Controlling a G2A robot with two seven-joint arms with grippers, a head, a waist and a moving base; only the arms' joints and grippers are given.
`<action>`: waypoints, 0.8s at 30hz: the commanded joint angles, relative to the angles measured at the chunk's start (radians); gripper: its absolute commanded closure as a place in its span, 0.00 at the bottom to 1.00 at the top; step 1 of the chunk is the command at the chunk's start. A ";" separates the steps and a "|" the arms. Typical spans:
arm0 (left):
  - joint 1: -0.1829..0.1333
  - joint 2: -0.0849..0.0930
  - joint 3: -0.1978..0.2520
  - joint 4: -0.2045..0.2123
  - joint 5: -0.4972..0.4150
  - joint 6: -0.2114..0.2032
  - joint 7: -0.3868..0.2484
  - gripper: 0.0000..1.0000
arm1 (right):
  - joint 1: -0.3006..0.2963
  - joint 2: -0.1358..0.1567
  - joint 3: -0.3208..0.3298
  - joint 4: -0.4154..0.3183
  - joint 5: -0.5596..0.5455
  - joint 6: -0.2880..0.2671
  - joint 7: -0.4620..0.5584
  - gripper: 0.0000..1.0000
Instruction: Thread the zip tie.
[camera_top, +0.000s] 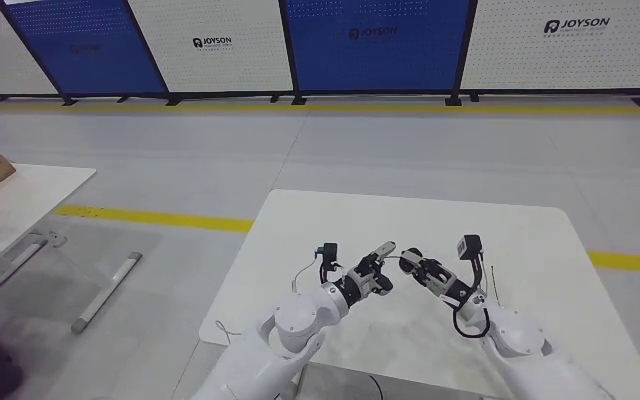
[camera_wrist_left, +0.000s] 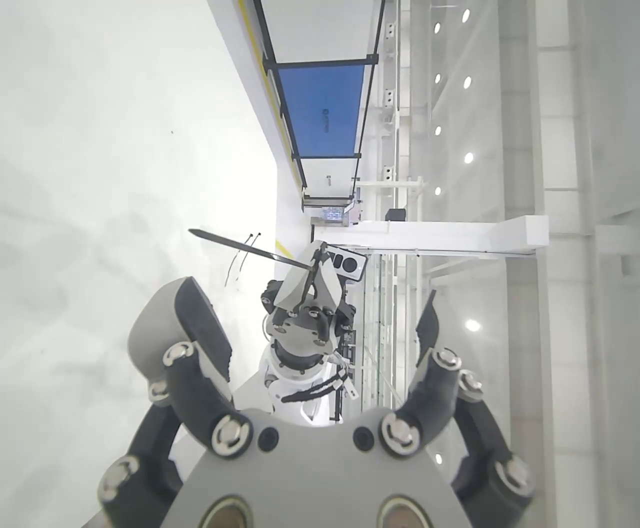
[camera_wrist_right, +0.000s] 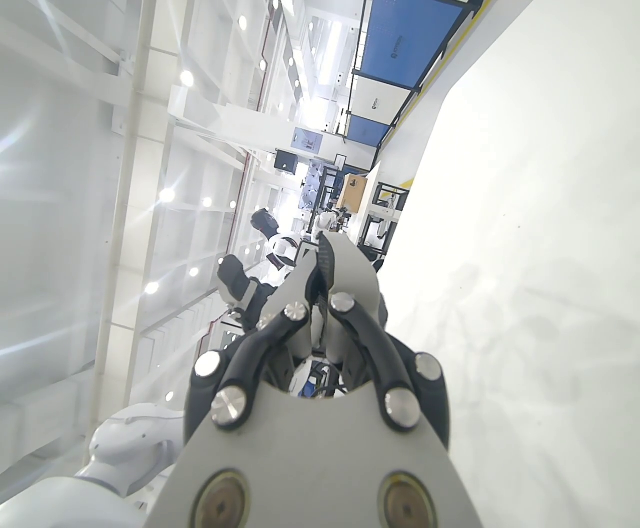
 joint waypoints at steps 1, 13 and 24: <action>0.000 0.000 0.000 0.000 0.000 0.000 0.000 0.00 | 0.000 0.000 0.000 0.000 0.000 0.000 0.000 1.00; -0.032 -0.014 0.011 0.045 -0.006 -0.012 0.094 0.00 | -0.017 -0.001 0.006 -0.025 -0.050 0.019 -0.025 1.00; -0.032 -0.016 0.014 0.057 0.010 -0.019 0.128 0.00 | -0.039 -0.001 0.035 -0.040 -0.013 0.029 0.037 1.00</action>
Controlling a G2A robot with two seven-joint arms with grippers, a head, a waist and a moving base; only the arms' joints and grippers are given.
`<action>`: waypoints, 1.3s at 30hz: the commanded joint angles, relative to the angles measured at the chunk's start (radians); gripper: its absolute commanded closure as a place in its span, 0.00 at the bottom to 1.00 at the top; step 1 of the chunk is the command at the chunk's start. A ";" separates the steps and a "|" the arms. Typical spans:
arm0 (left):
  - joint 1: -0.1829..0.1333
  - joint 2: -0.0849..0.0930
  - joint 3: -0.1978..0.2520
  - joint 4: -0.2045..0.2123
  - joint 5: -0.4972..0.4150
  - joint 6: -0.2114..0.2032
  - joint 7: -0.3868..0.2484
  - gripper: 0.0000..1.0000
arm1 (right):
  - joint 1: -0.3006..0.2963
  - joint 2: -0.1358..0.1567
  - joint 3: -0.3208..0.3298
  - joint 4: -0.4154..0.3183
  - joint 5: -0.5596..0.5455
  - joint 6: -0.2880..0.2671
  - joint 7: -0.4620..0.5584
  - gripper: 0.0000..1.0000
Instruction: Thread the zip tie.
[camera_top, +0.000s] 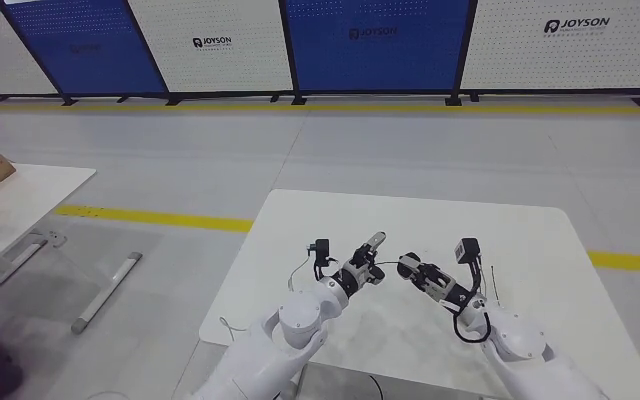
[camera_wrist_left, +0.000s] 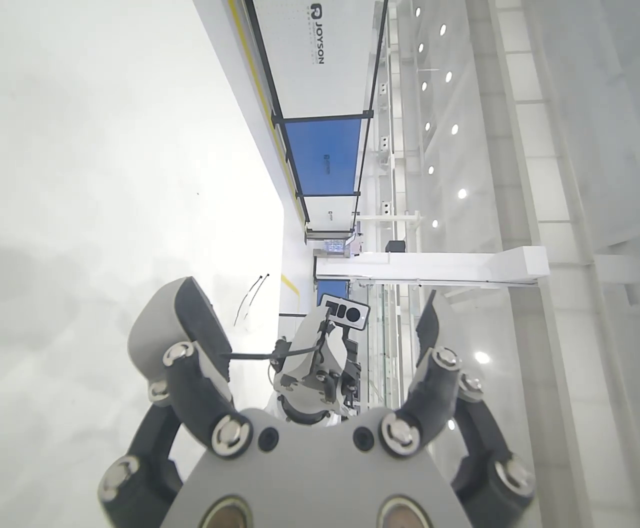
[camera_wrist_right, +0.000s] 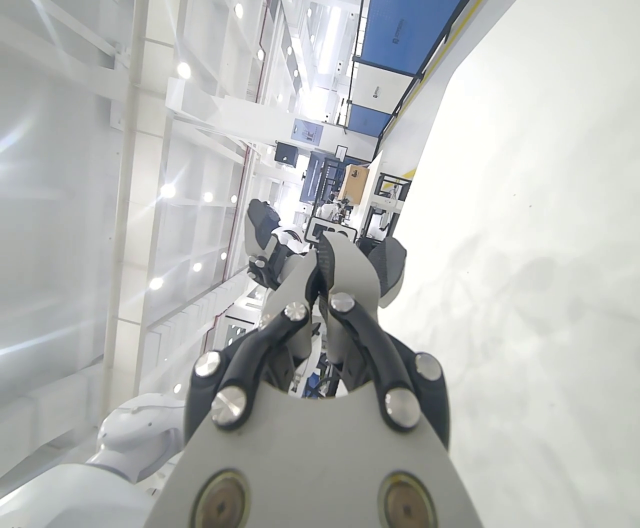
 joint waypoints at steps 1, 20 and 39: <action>0.000 0.000 0.000 0.000 0.000 0.000 0.000 0.00 | 0.000 0.000 0.000 0.000 0.000 0.000 0.000 1.00; 0.027 0.005 -0.017 0.011 0.045 -0.062 -0.071 1.00 | 0.000 0.000 0.000 0.000 0.000 0.000 0.000 1.00; 0.049 0.010 -0.040 -0.008 0.062 -0.068 -0.115 1.00 | 0.000 0.000 0.000 0.000 0.000 0.000 0.000 1.00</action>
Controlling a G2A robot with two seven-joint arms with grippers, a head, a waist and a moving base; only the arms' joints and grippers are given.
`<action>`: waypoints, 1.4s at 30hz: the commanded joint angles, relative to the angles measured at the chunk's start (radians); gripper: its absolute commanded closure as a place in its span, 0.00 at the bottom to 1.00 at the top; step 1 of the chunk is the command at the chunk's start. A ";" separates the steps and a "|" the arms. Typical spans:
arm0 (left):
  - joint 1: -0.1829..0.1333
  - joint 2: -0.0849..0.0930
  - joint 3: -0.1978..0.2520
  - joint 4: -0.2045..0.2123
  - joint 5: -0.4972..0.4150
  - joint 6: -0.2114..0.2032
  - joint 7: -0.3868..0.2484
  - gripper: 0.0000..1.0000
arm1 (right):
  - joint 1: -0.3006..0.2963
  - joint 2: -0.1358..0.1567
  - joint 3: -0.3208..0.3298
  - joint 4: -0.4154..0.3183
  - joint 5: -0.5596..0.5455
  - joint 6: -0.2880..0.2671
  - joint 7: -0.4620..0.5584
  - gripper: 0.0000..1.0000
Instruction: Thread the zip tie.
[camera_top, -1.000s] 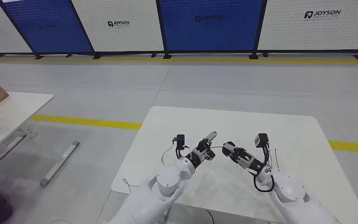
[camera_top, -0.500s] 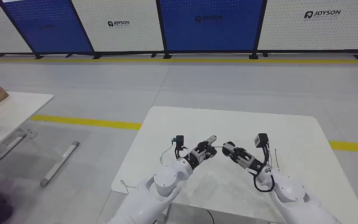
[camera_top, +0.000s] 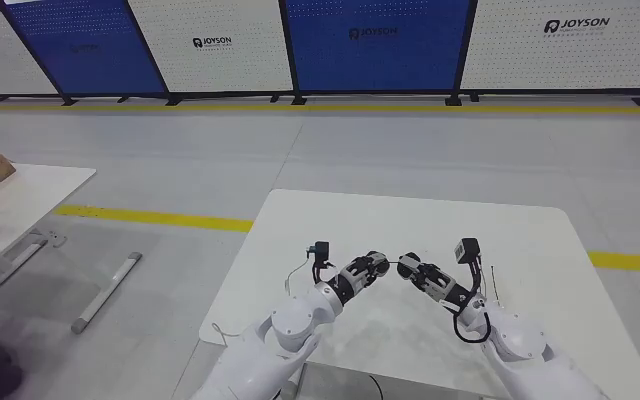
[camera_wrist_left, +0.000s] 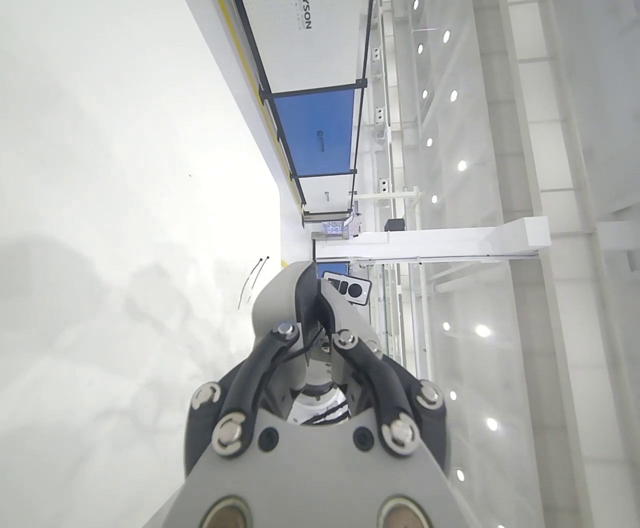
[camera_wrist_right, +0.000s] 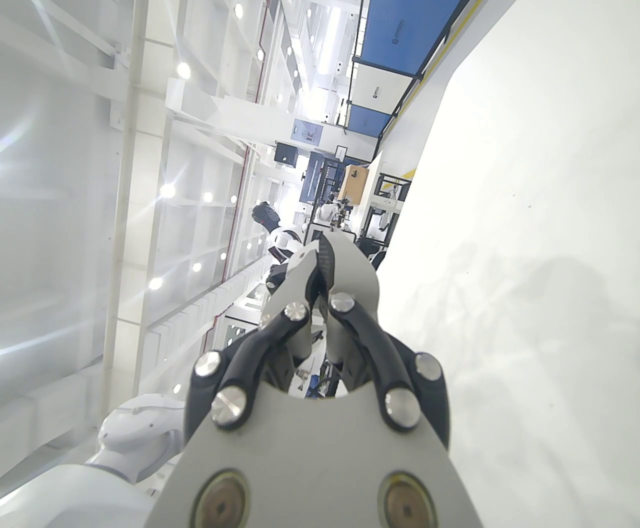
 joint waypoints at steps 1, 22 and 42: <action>0.003 0.000 0.001 -0.003 0.012 -0.003 0.006 0.95 | 0.000 0.000 0.000 0.000 0.000 0.000 0.000 1.00; 0.022 -0.011 0.026 -0.002 -0.002 -0.045 0.058 0.00 | -0.025 -0.008 0.015 -0.015 -0.007 0.005 -0.046 1.00; 0.018 -0.018 0.036 0.015 0.008 -0.094 0.070 0.80 | -0.026 -0.012 0.017 -0.013 -0.018 0.021 -0.057 1.00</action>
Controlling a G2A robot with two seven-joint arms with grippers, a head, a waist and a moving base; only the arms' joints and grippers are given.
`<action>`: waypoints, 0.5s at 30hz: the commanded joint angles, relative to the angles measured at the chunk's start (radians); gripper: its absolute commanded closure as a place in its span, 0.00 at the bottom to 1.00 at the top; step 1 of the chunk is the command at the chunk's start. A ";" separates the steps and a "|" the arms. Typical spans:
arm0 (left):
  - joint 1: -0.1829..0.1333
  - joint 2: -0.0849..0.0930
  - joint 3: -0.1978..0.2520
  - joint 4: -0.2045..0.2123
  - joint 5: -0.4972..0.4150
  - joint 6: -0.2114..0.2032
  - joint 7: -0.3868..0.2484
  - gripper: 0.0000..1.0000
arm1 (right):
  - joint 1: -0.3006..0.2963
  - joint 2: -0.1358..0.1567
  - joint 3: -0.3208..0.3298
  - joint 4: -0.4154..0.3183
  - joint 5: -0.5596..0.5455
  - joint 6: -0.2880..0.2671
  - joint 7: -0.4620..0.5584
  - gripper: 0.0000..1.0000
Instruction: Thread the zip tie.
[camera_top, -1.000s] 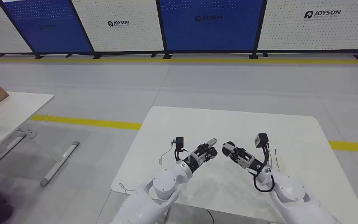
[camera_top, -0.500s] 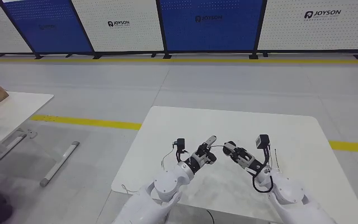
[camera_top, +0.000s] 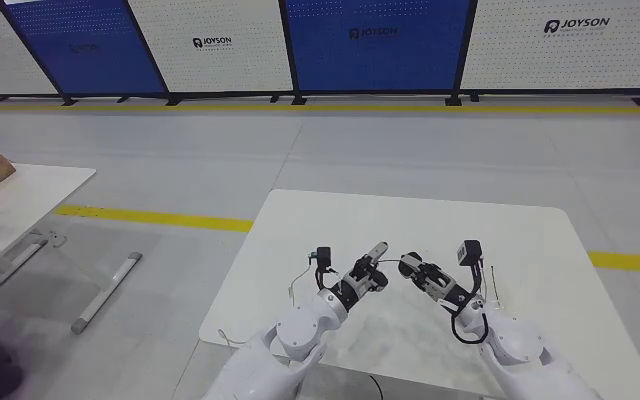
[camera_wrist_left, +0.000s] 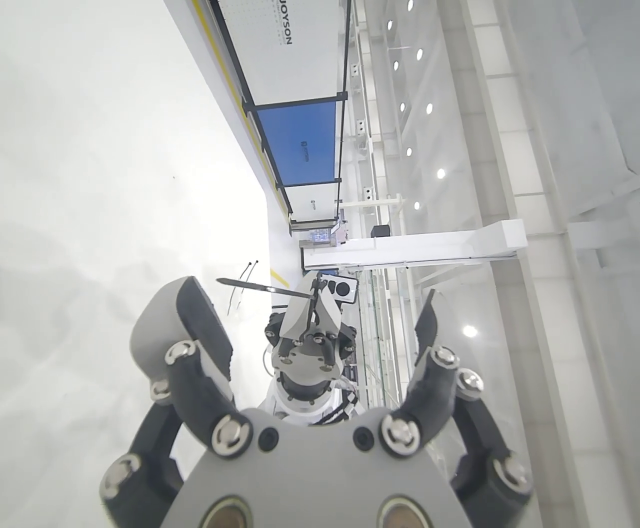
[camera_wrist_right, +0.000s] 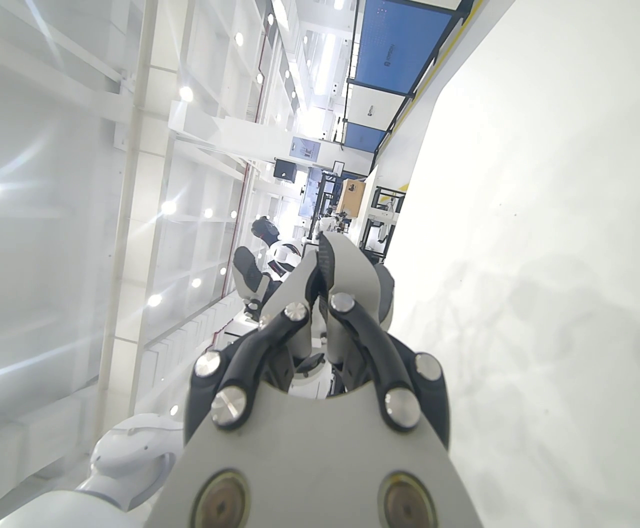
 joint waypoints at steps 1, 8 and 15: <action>0.000 -0.001 0.003 0.000 0.000 0.001 0.001 0.90 | 0.000 0.000 0.000 0.000 0.000 0.000 0.000 1.00; -0.008 -0.006 0.017 0.012 0.007 0.003 -0.002 1.00 | 0.000 0.000 0.000 0.000 0.000 0.000 0.000 1.00; -0.008 -0.007 0.013 0.009 0.006 0.007 -0.007 1.00 | 0.000 0.000 0.000 0.000 0.000 0.000 0.000 1.00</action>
